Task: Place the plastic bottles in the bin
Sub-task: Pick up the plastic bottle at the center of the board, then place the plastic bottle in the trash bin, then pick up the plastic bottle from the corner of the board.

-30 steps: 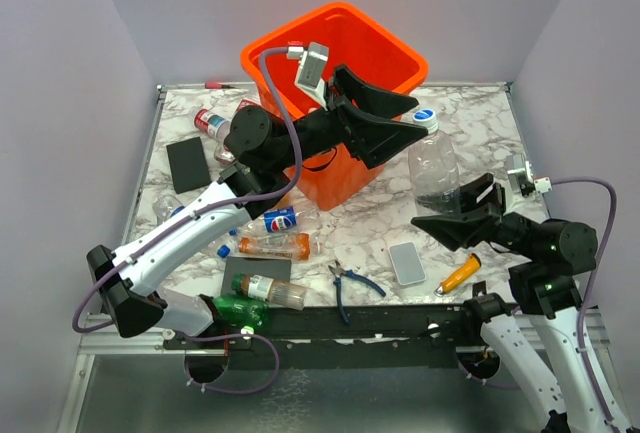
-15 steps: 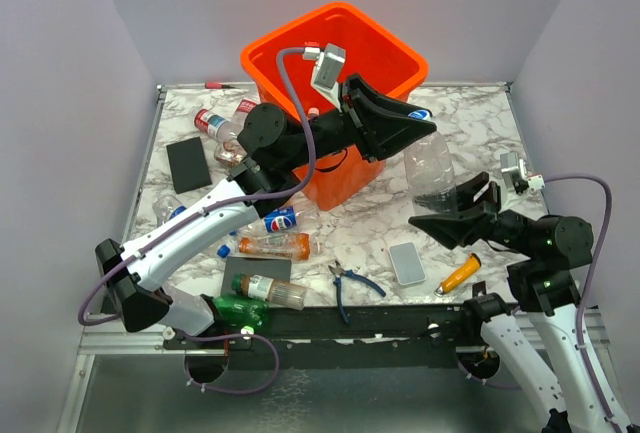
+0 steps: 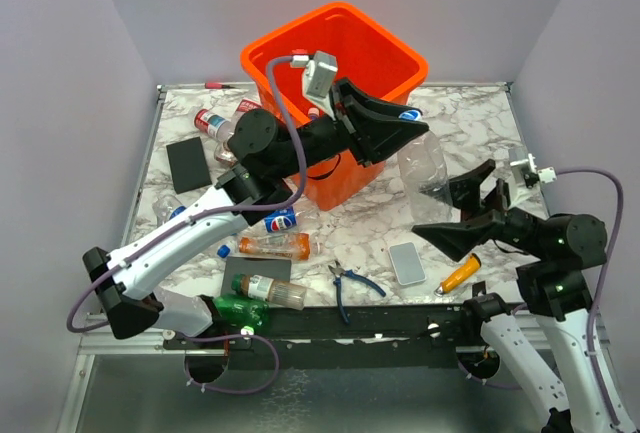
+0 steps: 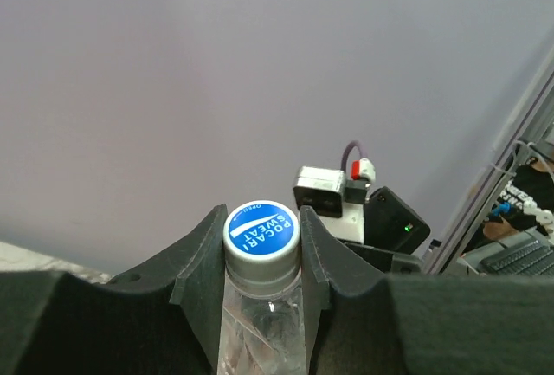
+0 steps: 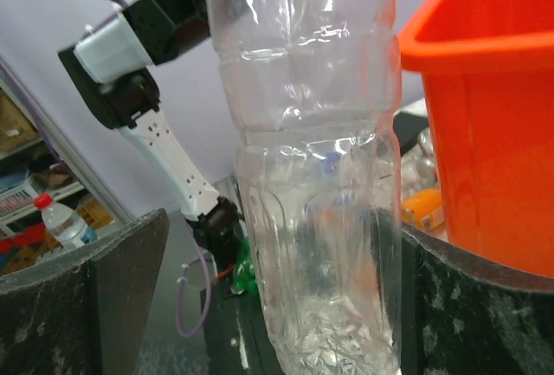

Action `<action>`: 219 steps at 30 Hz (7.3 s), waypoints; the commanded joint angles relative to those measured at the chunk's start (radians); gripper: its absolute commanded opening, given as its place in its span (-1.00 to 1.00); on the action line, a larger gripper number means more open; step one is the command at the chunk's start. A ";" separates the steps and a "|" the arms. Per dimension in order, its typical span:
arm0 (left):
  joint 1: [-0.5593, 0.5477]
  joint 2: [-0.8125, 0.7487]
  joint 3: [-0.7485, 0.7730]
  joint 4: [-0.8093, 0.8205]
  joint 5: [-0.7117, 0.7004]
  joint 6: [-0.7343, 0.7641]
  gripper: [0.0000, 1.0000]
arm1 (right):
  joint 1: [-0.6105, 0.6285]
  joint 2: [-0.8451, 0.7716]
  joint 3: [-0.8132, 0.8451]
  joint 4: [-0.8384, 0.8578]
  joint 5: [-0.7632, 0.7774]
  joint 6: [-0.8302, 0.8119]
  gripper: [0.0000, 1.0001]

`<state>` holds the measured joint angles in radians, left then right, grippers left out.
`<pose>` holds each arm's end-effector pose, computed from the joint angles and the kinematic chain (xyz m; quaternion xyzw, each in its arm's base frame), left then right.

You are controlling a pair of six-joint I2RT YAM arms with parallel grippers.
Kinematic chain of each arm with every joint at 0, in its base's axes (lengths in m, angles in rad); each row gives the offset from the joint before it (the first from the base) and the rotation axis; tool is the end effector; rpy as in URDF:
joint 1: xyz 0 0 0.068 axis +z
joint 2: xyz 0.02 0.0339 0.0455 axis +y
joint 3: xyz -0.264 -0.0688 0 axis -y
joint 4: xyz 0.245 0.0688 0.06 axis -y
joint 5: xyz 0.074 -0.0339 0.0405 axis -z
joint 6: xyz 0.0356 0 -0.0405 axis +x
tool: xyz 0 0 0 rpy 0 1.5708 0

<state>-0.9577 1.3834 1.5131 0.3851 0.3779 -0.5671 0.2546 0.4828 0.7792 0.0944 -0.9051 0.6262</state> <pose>0.1614 -0.2523 0.5168 0.2552 0.4539 -0.6544 0.5482 0.0817 0.0502 0.4016 -0.2647 0.5589 0.5386 0.5723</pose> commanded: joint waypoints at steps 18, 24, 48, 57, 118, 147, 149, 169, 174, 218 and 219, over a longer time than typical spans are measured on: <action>0.005 -0.282 -0.052 0.107 -0.676 0.610 -1.00 | 0.003 -0.253 0.148 -0.418 0.511 -0.064 1.00; 0.005 -0.251 -0.068 0.161 -0.756 0.812 -1.00 | 0.003 -0.305 0.054 -0.481 0.585 -0.060 1.00; 0.220 0.296 0.369 -0.314 -0.602 0.504 -1.00 | 0.003 -0.418 -0.282 -0.628 0.712 0.089 0.95; 0.218 0.378 0.366 -0.472 -0.526 0.537 -1.00 | 0.003 -0.395 -0.284 -0.625 0.705 0.088 0.95; 0.220 -0.985 -1.004 -0.661 -1.291 -0.068 0.98 | 0.892 0.601 -0.128 -0.210 1.028 -0.122 0.93; 0.221 -1.062 -0.996 -0.680 -1.242 0.045 0.98 | 1.064 1.222 0.348 -0.345 0.690 -0.663 0.78; 0.220 -1.063 -0.996 -0.680 -1.241 0.046 0.98 | 1.066 1.239 0.355 -0.349 0.673 -0.661 0.77; 0.219 -1.068 -1.001 -0.680 -1.227 0.046 0.98 | 1.084 1.316 0.352 -0.318 0.718 -0.629 0.17; 0.219 -1.065 -1.004 -0.680 -1.228 0.045 0.98 | 1.089 1.249 0.329 -0.312 0.742 -0.629 -0.10; 0.217 -0.636 -0.676 0.049 0.095 -0.279 0.98 | 1.135 0.151 -0.210 0.236 1.075 -0.400 -0.99; 0.218 -0.632 -0.676 0.048 0.098 -0.284 0.98 | 1.135 0.154 -0.202 0.231 1.080 -0.409 -0.99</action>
<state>-0.7399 0.7383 0.8112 0.3908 0.4061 -0.8036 1.3876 0.6392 0.5293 0.3069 0.2100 0.2771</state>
